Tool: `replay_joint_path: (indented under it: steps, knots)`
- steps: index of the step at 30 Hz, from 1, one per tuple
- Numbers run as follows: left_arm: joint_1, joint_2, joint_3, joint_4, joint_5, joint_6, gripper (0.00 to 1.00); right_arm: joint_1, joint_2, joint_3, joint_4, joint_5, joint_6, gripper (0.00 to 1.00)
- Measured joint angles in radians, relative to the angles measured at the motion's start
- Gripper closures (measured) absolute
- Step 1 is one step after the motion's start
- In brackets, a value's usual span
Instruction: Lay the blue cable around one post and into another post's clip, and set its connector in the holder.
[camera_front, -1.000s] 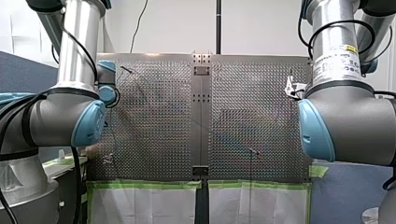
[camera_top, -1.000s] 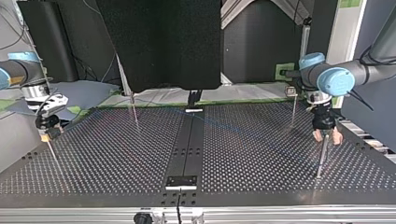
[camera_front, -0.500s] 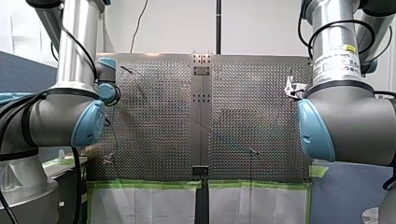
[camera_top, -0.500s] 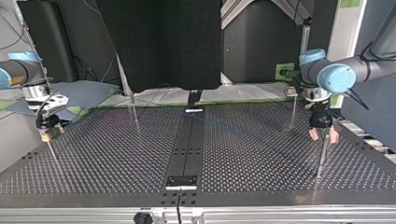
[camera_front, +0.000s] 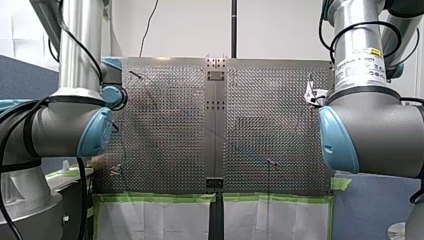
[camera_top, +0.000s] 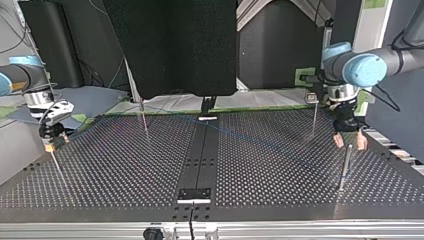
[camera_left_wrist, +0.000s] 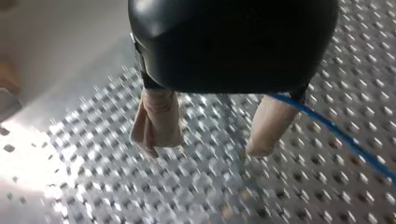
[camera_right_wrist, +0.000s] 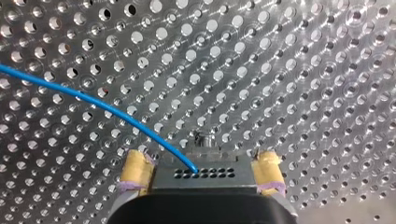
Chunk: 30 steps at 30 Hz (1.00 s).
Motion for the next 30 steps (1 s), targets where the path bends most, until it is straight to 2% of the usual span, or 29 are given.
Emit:
replay_joint_path:
  steps: [9,20,26,30]
  knots:
    - [0.002,0.024,-0.029,0.003,0.042,-0.023,0.0,0.001,0.0,0.0,0.0,0.0,-0.001,0.01]
    - [0.0,0.122,-0.065,0.018,0.068,-0.056,0.0,0.001,0.0,0.0,0.0,-0.002,-0.001,0.01]
    - [0.003,0.172,-0.107,0.052,0.107,-0.076,0.0,0.001,0.0,0.0,0.0,-0.003,-0.001,0.01]
    - [0.005,0.193,-0.129,0.066,0.11,-0.066,0.0,0.002,0.0,0.0,0.0,-0.003,-0.001,0.01]
